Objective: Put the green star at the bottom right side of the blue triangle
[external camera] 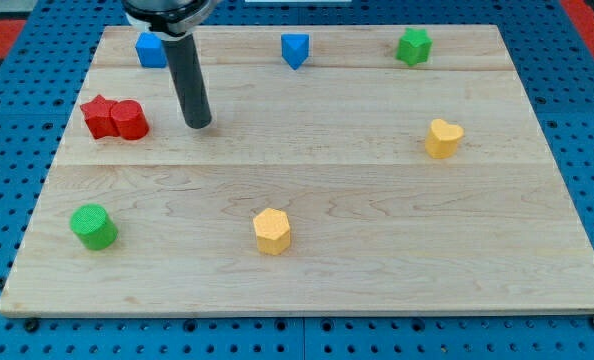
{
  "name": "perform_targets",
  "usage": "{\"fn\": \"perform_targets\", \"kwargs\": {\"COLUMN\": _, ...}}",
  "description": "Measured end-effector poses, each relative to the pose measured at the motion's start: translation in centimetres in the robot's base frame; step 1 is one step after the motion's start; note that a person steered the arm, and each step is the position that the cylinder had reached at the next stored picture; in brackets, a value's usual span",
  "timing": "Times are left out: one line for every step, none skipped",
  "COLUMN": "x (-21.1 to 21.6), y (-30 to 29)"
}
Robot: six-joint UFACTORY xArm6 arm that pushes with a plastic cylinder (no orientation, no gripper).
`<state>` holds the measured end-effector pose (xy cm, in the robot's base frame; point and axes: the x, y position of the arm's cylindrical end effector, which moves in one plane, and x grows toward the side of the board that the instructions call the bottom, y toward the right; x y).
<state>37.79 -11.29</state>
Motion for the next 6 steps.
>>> {"fn": "perform_targets", "kwargs": {"x": 0.0, "y": 3.1}}
{"fn": "perform_targets", "kwargs": {"x": 0.0, "y": 6.1}}
{"fn": "perform_targets", "kwargs": {"x": 0.0, "y": 9.0}}
{"fn": "perform_targets", "kwargs": {"x": 0.0, "y": 11.9}}
{"fn": "perform_targets", "kwargs": {"x": 0.0, "y": 14.6}}
{"fn": "perform_targets", "kwargs": {"x": 0.6, "y": 16.1}}
